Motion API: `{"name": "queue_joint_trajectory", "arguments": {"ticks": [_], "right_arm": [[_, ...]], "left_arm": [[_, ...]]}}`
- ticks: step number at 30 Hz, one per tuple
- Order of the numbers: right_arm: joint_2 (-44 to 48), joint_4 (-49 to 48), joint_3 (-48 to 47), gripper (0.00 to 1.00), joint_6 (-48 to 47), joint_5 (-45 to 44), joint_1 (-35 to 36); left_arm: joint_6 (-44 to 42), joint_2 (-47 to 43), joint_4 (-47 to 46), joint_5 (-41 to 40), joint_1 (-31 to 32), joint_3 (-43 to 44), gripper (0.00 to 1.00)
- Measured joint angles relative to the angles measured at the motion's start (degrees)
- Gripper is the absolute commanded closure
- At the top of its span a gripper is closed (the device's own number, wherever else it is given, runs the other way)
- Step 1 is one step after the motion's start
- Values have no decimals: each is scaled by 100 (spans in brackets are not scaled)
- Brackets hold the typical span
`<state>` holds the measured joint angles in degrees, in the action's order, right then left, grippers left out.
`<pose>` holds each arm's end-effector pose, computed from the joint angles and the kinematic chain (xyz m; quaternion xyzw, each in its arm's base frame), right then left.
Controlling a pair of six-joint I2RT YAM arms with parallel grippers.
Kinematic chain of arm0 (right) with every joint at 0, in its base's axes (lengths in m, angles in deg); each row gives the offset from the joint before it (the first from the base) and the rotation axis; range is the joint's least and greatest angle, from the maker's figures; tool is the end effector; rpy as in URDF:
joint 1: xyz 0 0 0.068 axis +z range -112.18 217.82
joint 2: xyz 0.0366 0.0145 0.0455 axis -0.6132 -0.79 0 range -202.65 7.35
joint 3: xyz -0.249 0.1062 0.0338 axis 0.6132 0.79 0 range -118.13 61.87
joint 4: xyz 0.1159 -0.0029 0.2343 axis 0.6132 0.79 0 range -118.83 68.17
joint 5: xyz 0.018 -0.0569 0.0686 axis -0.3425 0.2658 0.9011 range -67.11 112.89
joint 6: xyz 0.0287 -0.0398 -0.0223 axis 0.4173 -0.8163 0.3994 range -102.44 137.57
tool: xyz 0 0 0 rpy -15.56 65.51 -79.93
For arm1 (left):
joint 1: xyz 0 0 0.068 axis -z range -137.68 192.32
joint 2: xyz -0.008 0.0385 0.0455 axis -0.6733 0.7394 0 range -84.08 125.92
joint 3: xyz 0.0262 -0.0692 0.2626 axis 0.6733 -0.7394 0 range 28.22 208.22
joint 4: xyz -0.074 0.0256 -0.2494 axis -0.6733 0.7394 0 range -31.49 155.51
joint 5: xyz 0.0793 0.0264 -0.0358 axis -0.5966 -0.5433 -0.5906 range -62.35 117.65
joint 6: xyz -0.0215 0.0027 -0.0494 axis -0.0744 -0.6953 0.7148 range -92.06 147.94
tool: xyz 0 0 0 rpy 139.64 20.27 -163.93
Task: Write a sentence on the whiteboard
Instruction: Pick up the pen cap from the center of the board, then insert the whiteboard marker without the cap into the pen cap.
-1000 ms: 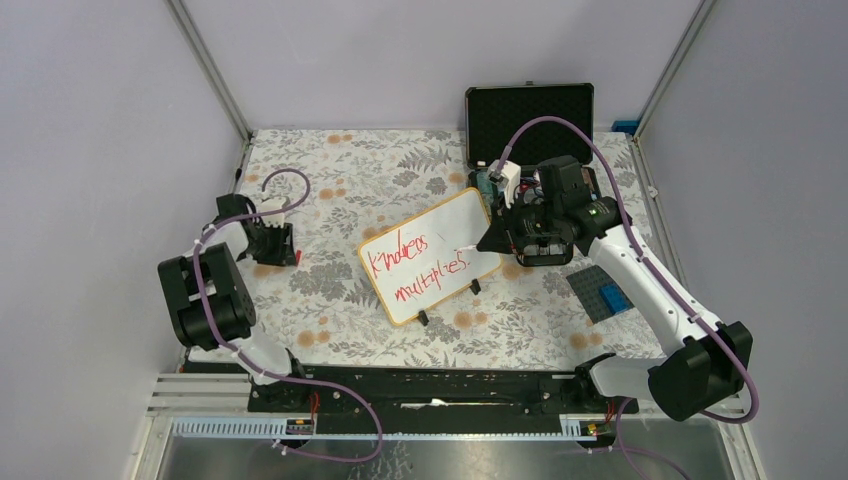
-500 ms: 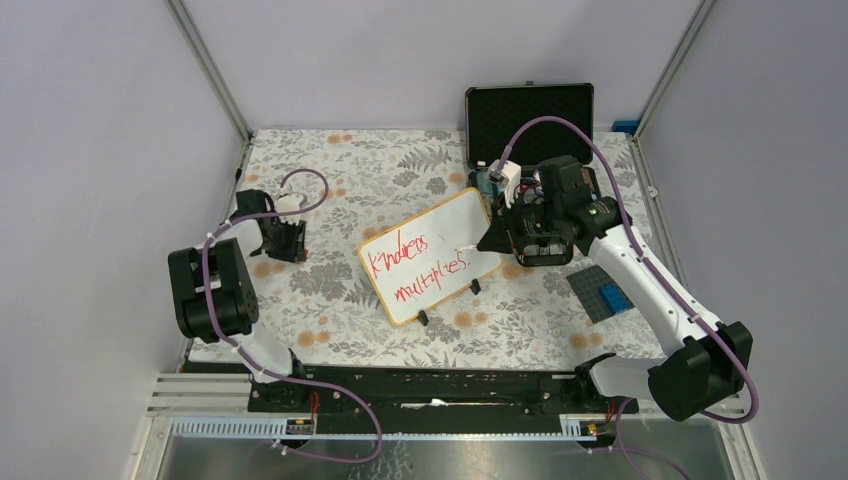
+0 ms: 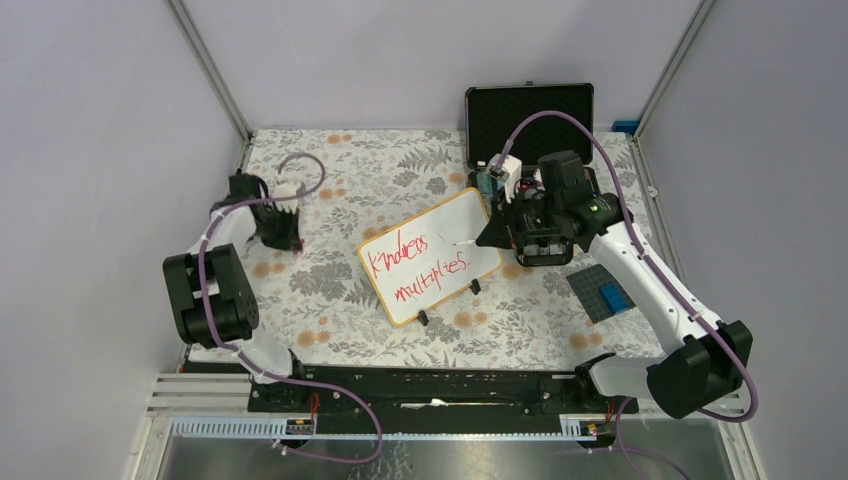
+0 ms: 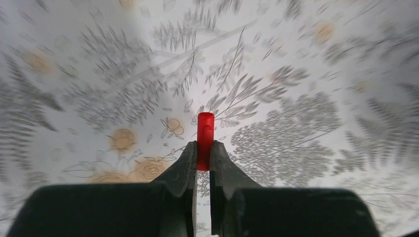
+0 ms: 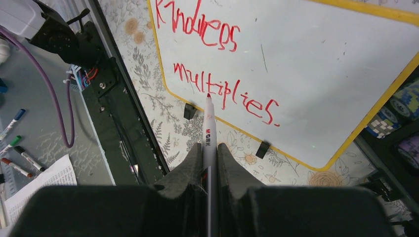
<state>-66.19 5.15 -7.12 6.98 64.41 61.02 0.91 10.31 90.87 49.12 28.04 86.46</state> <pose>0.2416 0.1292 0.3444 -0.3921 0.7612 0.3620 0.3685 0.3062 0.0644 0.1810 0.1416 0.9555 -0.1067 0.2359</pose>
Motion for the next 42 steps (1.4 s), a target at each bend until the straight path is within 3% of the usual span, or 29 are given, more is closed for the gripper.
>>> {"name": "queue_joint_trajectory", "arguments": {"ticks": [5,8,11,19,22,32,42], "right_arm": [[-98,-74,-299,100,170,144,-105],[-98,-214,-361,100,396,372,-232],[-98,-393,-363,100,671,686,-389],[-72,-1224,-149,100,1639,1751,-664],[-24,-1519,107,100,1950,2033,-667],[142,-1718,590,100,2352,2522,-634],[142,-1650,601,100,2299,2570,-337]], "left_arm": [[-46,-470,990,584,149,1731,100],[-157,-999,1239,883,660,2660,100],[-267,-1517,1537,1123,1414,3047,100],[-614,-2000,2417,1624,3698,2953,100],[-730,-1991,2632,1646,4284,2686,100],[-588,-1884,2680,1561,5139,2363,100],[-439,-1803,2450,1506,5215,2345,100]]}}
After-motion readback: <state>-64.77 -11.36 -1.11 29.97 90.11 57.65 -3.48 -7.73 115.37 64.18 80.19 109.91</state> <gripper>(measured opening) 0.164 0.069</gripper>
